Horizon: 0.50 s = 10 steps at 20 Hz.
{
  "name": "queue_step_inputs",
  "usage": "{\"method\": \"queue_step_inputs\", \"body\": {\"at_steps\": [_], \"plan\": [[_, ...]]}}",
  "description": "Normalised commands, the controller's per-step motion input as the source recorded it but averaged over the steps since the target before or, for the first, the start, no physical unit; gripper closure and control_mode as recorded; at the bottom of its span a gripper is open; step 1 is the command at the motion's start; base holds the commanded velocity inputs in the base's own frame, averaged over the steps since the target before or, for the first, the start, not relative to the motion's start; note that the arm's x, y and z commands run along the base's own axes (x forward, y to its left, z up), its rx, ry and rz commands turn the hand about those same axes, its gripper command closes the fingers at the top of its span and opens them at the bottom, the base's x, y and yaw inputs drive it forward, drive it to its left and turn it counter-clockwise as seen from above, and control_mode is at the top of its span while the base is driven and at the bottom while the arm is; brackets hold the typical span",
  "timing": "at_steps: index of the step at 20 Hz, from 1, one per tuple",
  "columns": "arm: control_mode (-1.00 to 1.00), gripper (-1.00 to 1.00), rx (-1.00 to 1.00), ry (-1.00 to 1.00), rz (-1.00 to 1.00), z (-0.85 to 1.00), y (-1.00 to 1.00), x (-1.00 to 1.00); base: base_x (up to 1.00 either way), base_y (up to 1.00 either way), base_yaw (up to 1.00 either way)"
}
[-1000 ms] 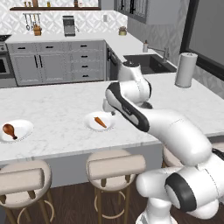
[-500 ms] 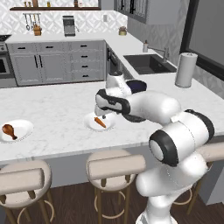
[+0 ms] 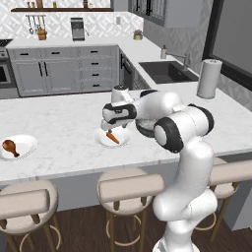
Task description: Pick the chicken drumstick and carrot from their plates and place them in the bowl. Then put the bowl in the fridge.
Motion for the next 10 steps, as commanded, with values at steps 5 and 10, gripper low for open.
{"method": "queue_step_inputs", "body": {"at_steps": [5,10], "plan": [[-1.00,-1.00,0.00,0.00,0.00,-0.48,0.27,0.59,0.00,0.00,0.00],[-1.00,-1.00,0.00,0.00,0.00,-0.38,0.14,0.41,0.00,0.00,0.00]]}}
